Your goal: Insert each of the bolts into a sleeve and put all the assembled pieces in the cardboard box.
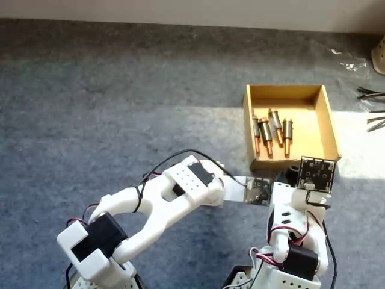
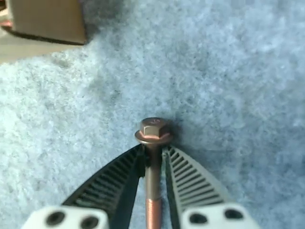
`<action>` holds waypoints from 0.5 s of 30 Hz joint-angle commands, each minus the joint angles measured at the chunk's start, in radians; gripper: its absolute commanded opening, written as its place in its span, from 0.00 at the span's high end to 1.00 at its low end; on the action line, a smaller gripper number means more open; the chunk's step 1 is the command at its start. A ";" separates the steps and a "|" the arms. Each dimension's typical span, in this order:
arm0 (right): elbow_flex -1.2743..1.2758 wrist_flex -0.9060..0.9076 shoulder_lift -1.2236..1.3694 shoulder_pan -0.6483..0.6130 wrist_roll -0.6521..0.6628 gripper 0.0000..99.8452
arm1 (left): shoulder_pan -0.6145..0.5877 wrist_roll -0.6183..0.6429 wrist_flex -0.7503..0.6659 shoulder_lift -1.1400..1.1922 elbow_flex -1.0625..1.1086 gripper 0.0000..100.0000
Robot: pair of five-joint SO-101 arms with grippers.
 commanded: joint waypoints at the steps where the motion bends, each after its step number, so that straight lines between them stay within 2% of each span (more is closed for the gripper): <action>1: -0.005 -0.027 -0.008 0.002 0.012 1.00 | -0.016 0.083 -0.015 -0.010 -0.070 0.96; 10: -0.005 -0.027 -0.008 0.002 0.012 1.00 | -0.093 0.473 -0.003 -0.008 -0.157 0.88; 13: -0.005 -0.027 -0.008 0.002 0.012 1.00 | -0.125 0.546 0.071 -0.007 -0.193 0.90; 15: -0.005 -0.027 -0.008 0.002 0.012 1.00 | -0.133 0.552 0.114 -0.007 -0.202 0.90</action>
